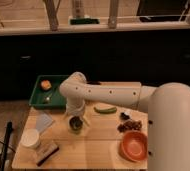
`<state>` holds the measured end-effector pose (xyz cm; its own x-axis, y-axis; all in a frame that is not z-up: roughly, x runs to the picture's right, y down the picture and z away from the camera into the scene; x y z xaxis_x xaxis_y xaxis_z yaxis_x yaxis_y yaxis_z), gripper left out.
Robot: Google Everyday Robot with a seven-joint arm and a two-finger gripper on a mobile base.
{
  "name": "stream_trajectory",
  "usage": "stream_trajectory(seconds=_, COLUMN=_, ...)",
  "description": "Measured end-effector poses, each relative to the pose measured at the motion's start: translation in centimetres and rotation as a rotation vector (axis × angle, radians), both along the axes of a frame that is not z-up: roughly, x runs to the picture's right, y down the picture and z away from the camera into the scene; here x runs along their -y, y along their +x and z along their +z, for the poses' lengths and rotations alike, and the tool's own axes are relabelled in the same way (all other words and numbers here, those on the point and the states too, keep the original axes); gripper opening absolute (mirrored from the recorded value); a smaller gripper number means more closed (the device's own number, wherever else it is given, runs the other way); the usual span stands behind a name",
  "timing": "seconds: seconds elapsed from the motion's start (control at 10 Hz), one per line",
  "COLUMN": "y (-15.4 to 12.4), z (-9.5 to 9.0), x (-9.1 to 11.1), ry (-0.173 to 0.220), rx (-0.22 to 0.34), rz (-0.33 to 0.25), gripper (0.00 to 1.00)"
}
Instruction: Stack cups into tray
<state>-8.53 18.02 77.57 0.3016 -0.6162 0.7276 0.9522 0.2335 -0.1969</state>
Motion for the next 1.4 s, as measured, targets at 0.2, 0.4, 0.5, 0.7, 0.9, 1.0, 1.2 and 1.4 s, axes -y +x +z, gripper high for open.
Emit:
stream_trajectory(seconds=0.2, y=0.3, z=0.4, x=-0.3, ry=-0.022, rx=0.003, rz=0.000, gripper=0.80)
stream_trajectory(seconds=0.4, y=0.2, z=0.4, x=-0.6, ry=-0.029, rx=0.009, rz=-0.004, gripper=0.80)
stream_trajectory(seconds=0.5, y=0.2, z=0.3, x=-0.7, ry=-0.032, rx=0.011, rz=-0.006, gripper=0.80)
stream_trajectory(seconds=0.7, y=0.2, z=0.4, x=-1.0, ry=-0.037, rx=0.016, rz=-0.009, gripper=0.79)
stream_trajectory(seconds=0.9, y=0.3, z=0.5, x=-1.2, ry=-0.040, rx=0.019, rz=-0.011, gripper=0.62)
stream_trajectory(seconds=1.0, y=0.3, z=0.6, x=-1.2, ry=-0.039, rx=0.024, rz=-0.006, gripper=0.52)
stream_trajectory(seconds=1.2, y=0.4, z=0.7, x=-1.2, ry=-0.037, rx=0.029, rz=0.002, gripper=0.30)
stream_trajectory(seconds=1.4, y=0.3, z=0.7, x=-1.1, ry=-0.038, rx=0.031, rz=0.008, gripper=0.10)
